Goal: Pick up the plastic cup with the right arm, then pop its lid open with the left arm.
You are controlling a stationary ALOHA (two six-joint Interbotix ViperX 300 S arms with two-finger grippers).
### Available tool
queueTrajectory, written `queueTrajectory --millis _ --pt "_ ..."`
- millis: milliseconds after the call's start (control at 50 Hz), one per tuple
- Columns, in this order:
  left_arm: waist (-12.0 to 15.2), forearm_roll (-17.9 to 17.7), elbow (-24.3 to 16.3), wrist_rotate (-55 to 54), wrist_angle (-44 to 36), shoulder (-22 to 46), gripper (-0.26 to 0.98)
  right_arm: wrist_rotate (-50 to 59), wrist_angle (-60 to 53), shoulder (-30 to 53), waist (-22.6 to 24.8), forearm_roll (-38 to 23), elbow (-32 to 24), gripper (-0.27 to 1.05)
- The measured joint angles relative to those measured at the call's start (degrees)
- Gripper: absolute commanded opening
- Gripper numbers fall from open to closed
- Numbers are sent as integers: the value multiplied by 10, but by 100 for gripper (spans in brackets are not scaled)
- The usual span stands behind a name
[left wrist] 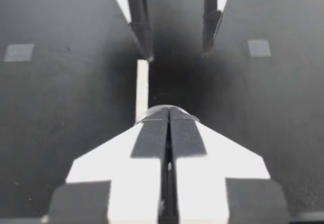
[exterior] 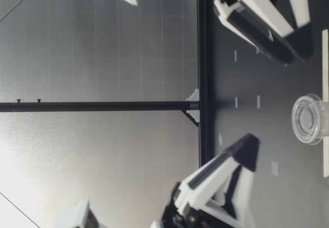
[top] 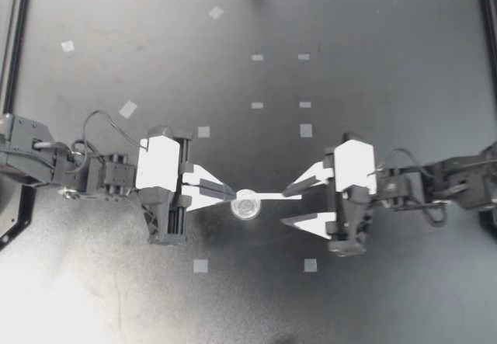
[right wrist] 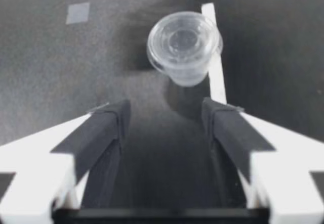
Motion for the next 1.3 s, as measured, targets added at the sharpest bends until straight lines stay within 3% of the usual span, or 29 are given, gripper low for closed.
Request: queueTrajectory --millis 1300 --pt "-3 0 -25 -17 24 65 -6 0 24 98 0 16 -91 68"
